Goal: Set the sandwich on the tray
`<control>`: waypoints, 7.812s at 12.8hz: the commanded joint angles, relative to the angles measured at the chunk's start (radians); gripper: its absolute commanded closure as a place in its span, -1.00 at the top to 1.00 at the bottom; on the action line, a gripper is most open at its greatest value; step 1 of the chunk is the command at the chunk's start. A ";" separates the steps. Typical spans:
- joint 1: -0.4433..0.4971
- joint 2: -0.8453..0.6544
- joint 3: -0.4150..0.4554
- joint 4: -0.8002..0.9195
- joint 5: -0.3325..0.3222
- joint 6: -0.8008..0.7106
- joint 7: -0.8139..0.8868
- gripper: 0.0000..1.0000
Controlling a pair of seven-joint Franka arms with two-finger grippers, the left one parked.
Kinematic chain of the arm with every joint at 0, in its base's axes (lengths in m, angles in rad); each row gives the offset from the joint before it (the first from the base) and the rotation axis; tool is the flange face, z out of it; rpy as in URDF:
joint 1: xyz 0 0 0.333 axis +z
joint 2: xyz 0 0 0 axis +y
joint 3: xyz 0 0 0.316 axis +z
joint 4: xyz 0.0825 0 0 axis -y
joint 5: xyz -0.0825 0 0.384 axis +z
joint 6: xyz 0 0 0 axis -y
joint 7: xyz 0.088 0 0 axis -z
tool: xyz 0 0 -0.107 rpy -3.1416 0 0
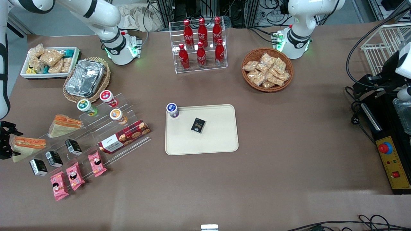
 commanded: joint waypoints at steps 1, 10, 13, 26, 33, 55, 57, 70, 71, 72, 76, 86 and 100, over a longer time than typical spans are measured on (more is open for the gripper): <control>-0.006 0.030 0.013 0.019 0.020 0.024 0.021 0.86; 0.002 -0.011 0.030 0.039 0.020 0.038 -0.039 -1.00; 0.000 -0.033 0.064 0.132 0.021 -0.048 -0.085 -1.00; 0.246 -0.171 0.223 0.256 -0.069 -0.501 -0.881 -1.00; 0.468 -0.174 0.346 0.250 -0.238 -0.503 -0.903 -1.00; 0.818 0.391 0.349 0.197 -0.118 0.301 -1.806 -1.00; 0.817 0.406 0.349 0.197 -0.117 0.304 -1.800 -1.00; 0.764 0.336 0.346 0.197 -0.095 0.177 -1.682 0.98; 0.766 0.325 0.346 0.196 -0.095 0.164 -1.643 0.98; 0.767 0.325 0.348 0.196 -0.095 0.160 -1.615 0.98; 0.743 0.300 0.351 0.197 -0.082 0.126 -1.546 0.98; 0.662 -0.054 0.205 0.199 -0.035 -0.302 -1.149 0.98; 0.261 -0.637 0.174 -0.169 -0.031 -0.459 -0.917 0.98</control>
